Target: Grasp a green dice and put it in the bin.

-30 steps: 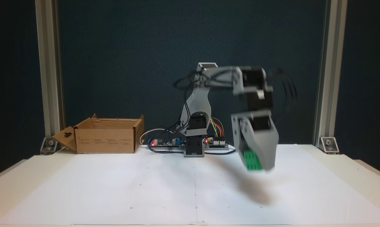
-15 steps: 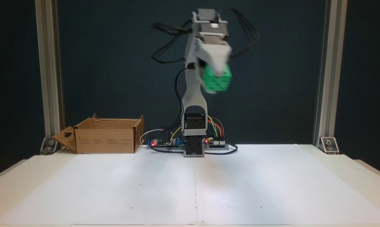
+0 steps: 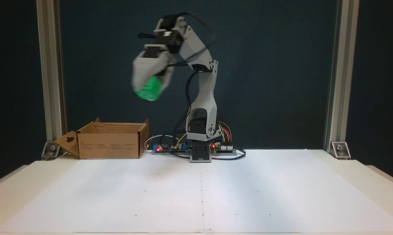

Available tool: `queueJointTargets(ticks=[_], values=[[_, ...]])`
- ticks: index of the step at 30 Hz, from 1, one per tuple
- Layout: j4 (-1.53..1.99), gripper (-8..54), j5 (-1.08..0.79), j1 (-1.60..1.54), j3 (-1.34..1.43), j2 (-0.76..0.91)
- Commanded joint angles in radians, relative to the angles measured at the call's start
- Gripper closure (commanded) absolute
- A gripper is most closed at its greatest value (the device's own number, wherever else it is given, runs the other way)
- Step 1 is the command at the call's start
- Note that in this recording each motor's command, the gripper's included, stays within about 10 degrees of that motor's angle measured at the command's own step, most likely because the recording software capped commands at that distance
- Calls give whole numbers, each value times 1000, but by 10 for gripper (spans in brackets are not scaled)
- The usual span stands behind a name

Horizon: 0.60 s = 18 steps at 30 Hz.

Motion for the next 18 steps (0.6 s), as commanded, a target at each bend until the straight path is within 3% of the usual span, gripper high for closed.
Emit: queueJointTargets(ticks=[1,18], values=[[-5,340,-101,150,-21,29],[18,341,-324,954,-20,52]])
